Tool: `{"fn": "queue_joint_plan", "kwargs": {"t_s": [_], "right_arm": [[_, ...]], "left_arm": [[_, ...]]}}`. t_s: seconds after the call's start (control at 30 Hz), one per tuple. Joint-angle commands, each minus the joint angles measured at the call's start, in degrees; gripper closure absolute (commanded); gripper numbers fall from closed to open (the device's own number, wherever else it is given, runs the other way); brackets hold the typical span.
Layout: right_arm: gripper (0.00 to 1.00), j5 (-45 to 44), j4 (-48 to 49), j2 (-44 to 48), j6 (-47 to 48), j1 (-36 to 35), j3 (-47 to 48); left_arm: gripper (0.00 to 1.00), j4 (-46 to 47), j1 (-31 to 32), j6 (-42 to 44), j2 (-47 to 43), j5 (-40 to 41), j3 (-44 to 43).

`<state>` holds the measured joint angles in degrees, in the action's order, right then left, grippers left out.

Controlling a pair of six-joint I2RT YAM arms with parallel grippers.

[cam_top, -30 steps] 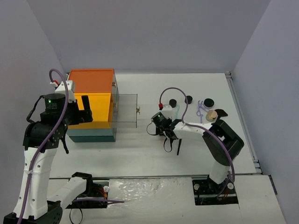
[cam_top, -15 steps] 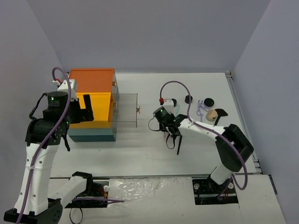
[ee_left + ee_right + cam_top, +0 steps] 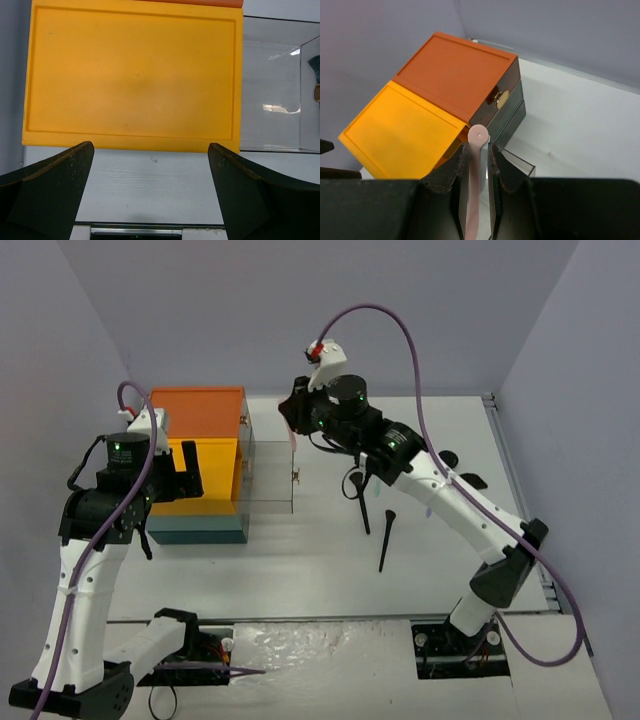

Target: Organize the makeup

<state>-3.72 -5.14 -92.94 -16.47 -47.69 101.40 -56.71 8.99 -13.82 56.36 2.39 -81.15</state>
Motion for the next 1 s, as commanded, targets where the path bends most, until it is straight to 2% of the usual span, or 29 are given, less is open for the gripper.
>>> {"fn": "queue_joint_plan", "kwargs": {"t_s": [0.0,0.07,0.13,0.33,0.4,0.47,0.57,0.67,0.83,0.97], "right_arm": [[0.97,5.5,0.7,-8.2,1.7,-1.8,4.1],[0.96,5.7,0.9,-9.7,1.3,-2.1,4.7],[0.9,5.2,1.0,-11.3,1.3,-2.7,4.9],[0.41,0.2,1.0,-10.0,1.9,-2.7,2.2],[0.31,-3.0,0.8,-8.7,2.4,-2.2,1.0],[0.16,-5.9,0.6,-5.7,1.4,-0.6,-1.6],[0.05,-9.6,0.0,-1.7,-1.2,3.3,-8.8],[0.0,-10.9,-0.9,2.9,-3.9,9.1,-15.5],[0.0,-10.9,-1.1,8.2,-7.5,18.7,-29.3],[0.02,-10.3,-1.1,7.4,-8.5,24.0,-34.4]], "left_arm": [[0.03,3.0,0.3,0.5,0.1,0.0,-3.7],[0.03,3.0,0.4,0.6,0.1,0.2,-3.9],[0.03,3.0,0.3,0.6,0.2,0.2,-4.0],[0.03,3.4,0.3,0.6,0.5,-0.2,-3.8],[0.03,3.5,0.3,0.5,0.6,-0.2,-3.8],[0.03,3.7,0.3,0.3,0.8,-0.5,-3.8],[0.03,3.7,0.3,0.2,0.9,-0.8,-4.0],[0.03,3.8,0.3,0.1,0.8,-0.9,-3.8],[0.03,4.1,0.3,-0.1,0.8,-1.3,-3.0],[0.03,4.2,0.4,-0.2,0.6,-1.5,-2.8]]}}
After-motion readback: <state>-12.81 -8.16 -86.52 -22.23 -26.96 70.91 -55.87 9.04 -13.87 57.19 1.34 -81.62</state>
